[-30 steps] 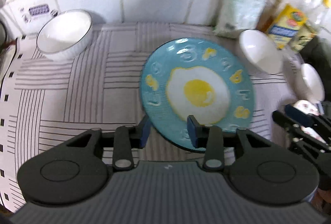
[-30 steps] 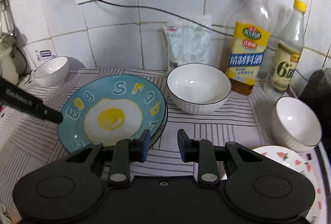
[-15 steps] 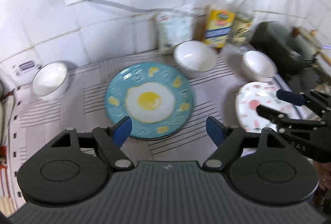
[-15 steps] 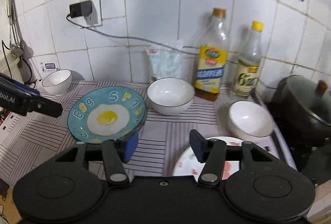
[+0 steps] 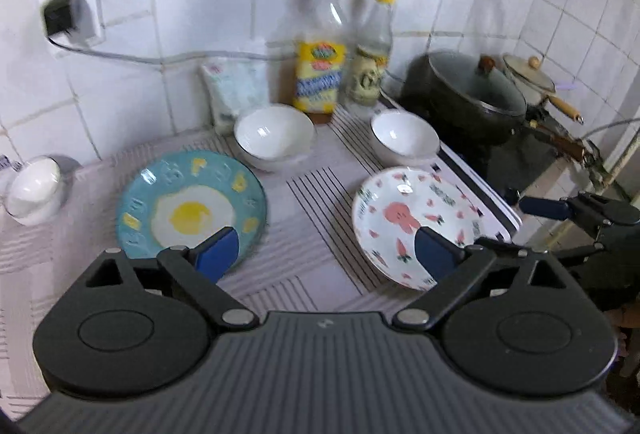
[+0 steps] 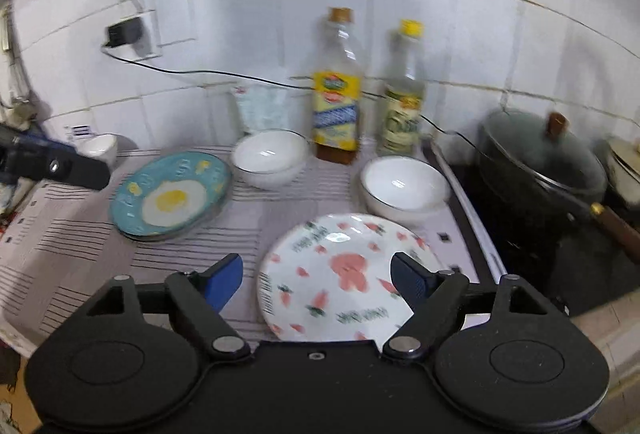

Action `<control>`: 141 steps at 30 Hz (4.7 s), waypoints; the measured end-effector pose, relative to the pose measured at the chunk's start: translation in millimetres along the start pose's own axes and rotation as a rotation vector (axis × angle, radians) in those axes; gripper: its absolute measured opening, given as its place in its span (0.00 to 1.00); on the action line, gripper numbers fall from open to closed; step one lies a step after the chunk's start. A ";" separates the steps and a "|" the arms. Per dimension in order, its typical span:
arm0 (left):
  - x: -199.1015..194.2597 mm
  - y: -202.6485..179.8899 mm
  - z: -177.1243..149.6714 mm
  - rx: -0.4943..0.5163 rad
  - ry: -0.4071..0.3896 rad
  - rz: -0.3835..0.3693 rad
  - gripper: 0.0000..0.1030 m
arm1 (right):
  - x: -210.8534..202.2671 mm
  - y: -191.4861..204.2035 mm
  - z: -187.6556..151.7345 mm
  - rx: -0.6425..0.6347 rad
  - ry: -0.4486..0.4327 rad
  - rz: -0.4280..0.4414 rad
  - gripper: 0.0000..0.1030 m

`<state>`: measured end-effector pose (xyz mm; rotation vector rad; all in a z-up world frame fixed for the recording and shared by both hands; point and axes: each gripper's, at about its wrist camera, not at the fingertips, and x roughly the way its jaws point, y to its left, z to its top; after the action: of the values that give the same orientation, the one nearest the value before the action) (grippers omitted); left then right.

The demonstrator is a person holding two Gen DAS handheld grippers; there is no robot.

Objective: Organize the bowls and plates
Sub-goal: 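Open both tools and move them to the pink bunny plate, then close the left tool on the pink bunny plate rim while the right tool grips it too, then carry the pink bunny plate with both tools and lower it onto the blue plate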

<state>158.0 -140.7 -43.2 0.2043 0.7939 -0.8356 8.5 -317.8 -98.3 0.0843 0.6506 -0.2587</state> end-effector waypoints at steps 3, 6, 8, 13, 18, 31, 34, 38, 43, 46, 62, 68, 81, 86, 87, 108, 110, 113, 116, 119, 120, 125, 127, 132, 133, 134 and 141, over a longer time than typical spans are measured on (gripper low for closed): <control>23.7 -10.4 -7.1 -0.022 0.041 -0.016 0.93 | 5.8 -16.3 -15.3 0.034 0.006 -0.033 0.83; 48.6 -18.6 -14.7 -0.056 0.075 -0.025 0.93 | 14.2 -29.9 -31.8 0.065 -0.014 -0.055 0.85; 64.8 -22.0 -20.2 -0.085 0.092 -0.024 0.93 | 21.3 -37.9 -41.7 0.080 -0.035 -0.070 0.85; 104.1 -34.2 -35.3 -0.097 0.100 0.051 0.93 | 47.9 -55.5 -62.8 0.126 -0.053 -0.092 0.85; 136.2 -45.9 -44.7 -0.111 0.092 0.091 0.93 | 73.8 -73.8 -79.6 0.234 -0.064 -0.081 0.85; 187.4 -43.1 -54.2 -0.205 0.200 0.064 0.67 | 110.6 -88.9 -91.8 0.359 0.003 -0.014 0.51; 185.6 -39.6 -54.6 -0.226 0.176 0.036 0.48 | 111.2 -91.9 -93.4 0.367 -0.008 0.002 0.50; 188.6 -38.6 -53.5 -0.228 0.159 0.020 0.34 | 110.9 -96.2 -94.3 0.354 -0.012 0.027 0.48; 192.3 -42.1 -53.1 -0.246 0.155 0.001 0.24 | 108.8 -104.4 -97.4 0.375 -0.015 0.016 0.29; 193.3 -48.8 -52.6 -0.226 0.155 0.013 0.22 | 108.9 -109.1 -97.9 0.415 -0.016 0.019 0.26; 156.2 -51.7 -47.2 -0.143 0.173 0.030 0.24 | 90.1 -101.4 -91.6 0.334 -0.018 0.081 0.26; 123.1 -42.6 -50.2 -0.157 0.178 0.046 0.24 | 70.8 -81.5 -87.3 0.320 -0.027 0.115 0.26; 52.9 -13.0 -48.6 -0.169 0.102 0.081 0.25 | 26.9 -34.8 -66.7 0.258 -0.064 0.187 0.27; 28.1 2.6 -49.0 -0.196 0.068 0.108 0.25 | 18.3 -16.0 -55.5 0.234 -0.085 0.232 0.27; 25.5 6.0 -48.8 -0.203 0.064 0.114 0.25 | 18.0 -11.9 -52.4 0.232 -0.087 0.240 0.27; 56.5 121.3 -55.7 -0.349 0.082 0.236 0.25 | 127.2 60.1 7.5 0.087 0.021 0.438 0.28; 63.4 129.8 -55.2 -0.352 0.088 0.250 0.25 | 139.6 65.0 10.5 0.074 0.035 0.457 0.28; 75.6 139.8 -52.5 -0.360 0.104 0.269 0.25 | 158.6 71.5 11.7 0.075 0.057 0.469 0.28; 87.5 148.6 -49.0 -0.360 0.117 0.277 0.26 | 172.9 74.6 13.6 0.095 0.077 0.472 0.28; 99.2 164.8 -47.5 -0.410 0.124 0.252 0.26 | 184.0 78.0 17.7 0.096 0.085 0.467 0.28; 102.9 171.5 -47.7 -0.433 0.127 0.234 0.26 | 186.2 80.5 19.6 0.102 0.079 0.454 0.28; 111.7 182.7 -41.6 -0.436 0.138 0.245 0.27 | 201.1 91.4 25.7 0.096 0.080 0.433 0.28; 113.1 186.9 -39.7 -0.447 0.146 0.238 0.27 | 203.3 92.7 29.4 0.098 0.082 0.429 0.28; 116.4 191.8 -37.9 -0.470 0.158 0.232 0.28 | 201.8 102.4 34.2 0.047 0.092 0.379 0.28; 117.6 192.7 -39.0 -0.474 0.160 0.231 0.28 | 200.9 104.9 34.5 0.036 0.094 0.365 0.28; 118.8 193.2 -39.9 -0.477 0.162 0.230 0.29 | 200.8 106.6 34.8 0.030 0.097 0.356 0.28; 127.2 192.7 -46.1 -0.496 0.176 0.224 0.29 | 198.5 121.4 40.0 -0.004 0.133 0.247 0.28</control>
<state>325.2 -64.9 -190.6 -0.0764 1.0962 -0.3948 215.9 -249.0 -187.8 0.1782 0.7656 -0.0139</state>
